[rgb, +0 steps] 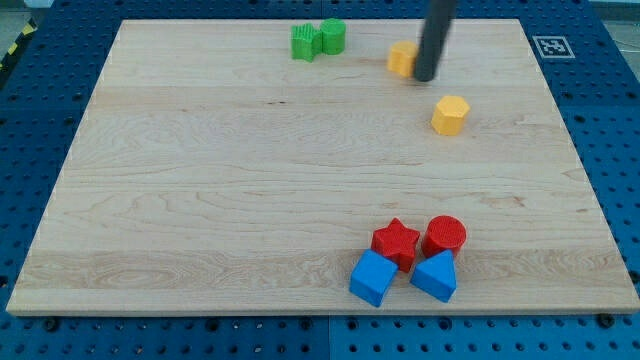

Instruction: Move the yellow heart below to the green circle

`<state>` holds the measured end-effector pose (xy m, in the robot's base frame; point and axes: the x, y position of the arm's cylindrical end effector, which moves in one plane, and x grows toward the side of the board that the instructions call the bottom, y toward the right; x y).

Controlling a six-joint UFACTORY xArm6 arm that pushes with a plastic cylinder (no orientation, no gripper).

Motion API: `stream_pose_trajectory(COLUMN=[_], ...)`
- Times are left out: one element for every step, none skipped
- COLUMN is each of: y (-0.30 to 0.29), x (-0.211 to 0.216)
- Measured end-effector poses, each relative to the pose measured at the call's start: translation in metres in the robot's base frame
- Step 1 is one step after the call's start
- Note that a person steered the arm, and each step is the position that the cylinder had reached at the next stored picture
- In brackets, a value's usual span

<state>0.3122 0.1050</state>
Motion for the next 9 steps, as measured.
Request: stream_pose_trajectory(y=[-0.031, 0.002, 0.047, 0.040, 0.010, -0.025, -0.050, -0.031, 0.031], x=[-0.002, -0.001, -0.013, -0.040, -0.053, -0.053, -0.053, -0.053, -0.048])
